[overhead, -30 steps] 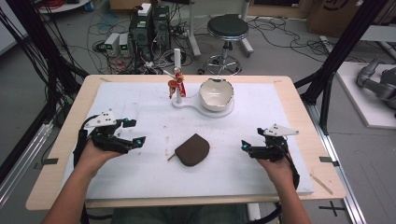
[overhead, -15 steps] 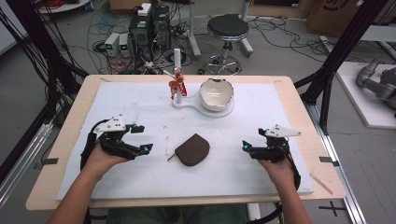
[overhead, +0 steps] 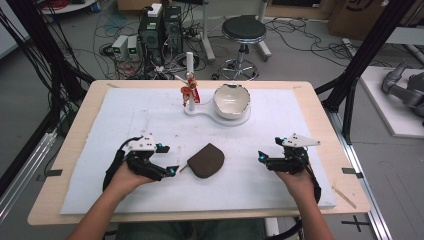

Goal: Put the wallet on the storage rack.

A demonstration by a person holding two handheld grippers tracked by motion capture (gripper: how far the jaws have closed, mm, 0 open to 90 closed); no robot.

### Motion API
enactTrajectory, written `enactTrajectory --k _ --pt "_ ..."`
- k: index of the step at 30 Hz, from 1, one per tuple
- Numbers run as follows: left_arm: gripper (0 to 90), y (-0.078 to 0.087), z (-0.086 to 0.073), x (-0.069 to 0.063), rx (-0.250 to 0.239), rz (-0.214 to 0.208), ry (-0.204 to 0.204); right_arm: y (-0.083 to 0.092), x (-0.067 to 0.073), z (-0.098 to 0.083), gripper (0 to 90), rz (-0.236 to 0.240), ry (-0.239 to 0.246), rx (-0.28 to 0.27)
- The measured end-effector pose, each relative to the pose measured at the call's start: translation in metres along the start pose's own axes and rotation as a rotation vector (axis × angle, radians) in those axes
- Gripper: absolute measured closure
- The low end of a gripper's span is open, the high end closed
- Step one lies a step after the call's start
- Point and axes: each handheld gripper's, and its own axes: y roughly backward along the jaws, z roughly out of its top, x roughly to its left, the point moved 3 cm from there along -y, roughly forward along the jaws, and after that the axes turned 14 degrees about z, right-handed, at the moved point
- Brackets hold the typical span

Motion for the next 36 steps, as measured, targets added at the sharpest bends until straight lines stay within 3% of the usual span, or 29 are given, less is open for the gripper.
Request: enactTrajectory --k 4,9,13,26,31,36 --pt "20.6 -0.012 -0.002 -0.007 0.029 -0.003 -0.006 -0.001 0.000 0.000 16.2 0.001 0.003 0.003" --pt "25.1 -0.030 -0.007 -0.019 0.101 0.009 -0.072 -0.002 -0.001 0.000 16.1 -0.001 0.008 0.008" --pt "28.5 -0.038 -0.009 -0.023 0.123 0.030 -0.081 -0.002 -0.001 0.001 16.1 0.001 0.012 0.007" --pt "42.3 -0.042 -0.009 -0.022 0.101 0.079 -0.092 -0.002 -0.001 0.001 16.1 0.002 0.016 0.005" --pt "53.5 -0.041 -0.008 -0.024 0.092 0.057 -0.117 -0.002 0.000 0.001 16.1 -0.001 0.013 0.005" --pt "59.9 -0.042 -0.008 -0.022 0.093 0.056 -0.103 -0.001 0.000 0.001 16.1 -0.002 0.012 0.001"
